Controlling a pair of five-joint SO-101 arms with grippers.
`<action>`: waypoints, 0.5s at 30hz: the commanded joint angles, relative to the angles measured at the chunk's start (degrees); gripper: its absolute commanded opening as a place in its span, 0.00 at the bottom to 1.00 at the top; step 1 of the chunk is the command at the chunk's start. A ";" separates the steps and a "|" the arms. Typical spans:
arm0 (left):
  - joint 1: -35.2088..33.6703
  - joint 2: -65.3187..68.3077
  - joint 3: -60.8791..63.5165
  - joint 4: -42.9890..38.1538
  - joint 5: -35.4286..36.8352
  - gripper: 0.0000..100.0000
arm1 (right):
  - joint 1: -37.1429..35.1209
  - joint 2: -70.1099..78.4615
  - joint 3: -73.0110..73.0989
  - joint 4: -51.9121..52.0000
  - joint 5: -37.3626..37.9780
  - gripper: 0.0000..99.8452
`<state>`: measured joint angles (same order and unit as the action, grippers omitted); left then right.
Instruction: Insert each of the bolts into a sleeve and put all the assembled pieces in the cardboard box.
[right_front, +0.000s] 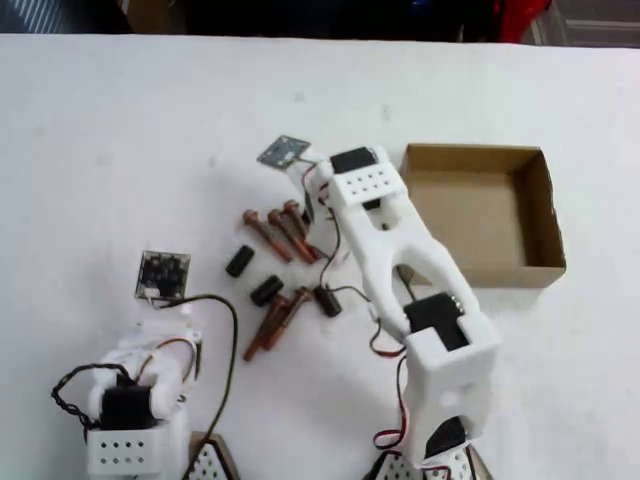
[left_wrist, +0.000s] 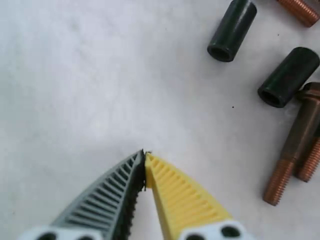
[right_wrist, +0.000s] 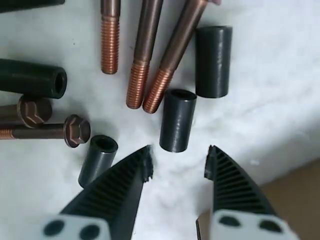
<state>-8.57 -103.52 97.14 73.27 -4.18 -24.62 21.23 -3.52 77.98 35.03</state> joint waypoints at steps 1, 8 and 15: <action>0.57 -0.66 -0.18 0.35 -0.35 0.02 | -1.27 -0.48 -2.73 0.31 -0.18 0.16; 0.57 -0.66 -0.18 0.35 -0.35 0.02 | -3.65 -0.13 -2.73 0.31 -0.35 0.16; 0.57 -0.66 -0.18 0.35 -0.35 0.02 | -3.21 0.92 -2.81 -0.66 -0.18 0.16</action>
<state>-8.57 -103.52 97.14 73.27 -4.18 -27.87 21.85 -3.60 77.98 35.03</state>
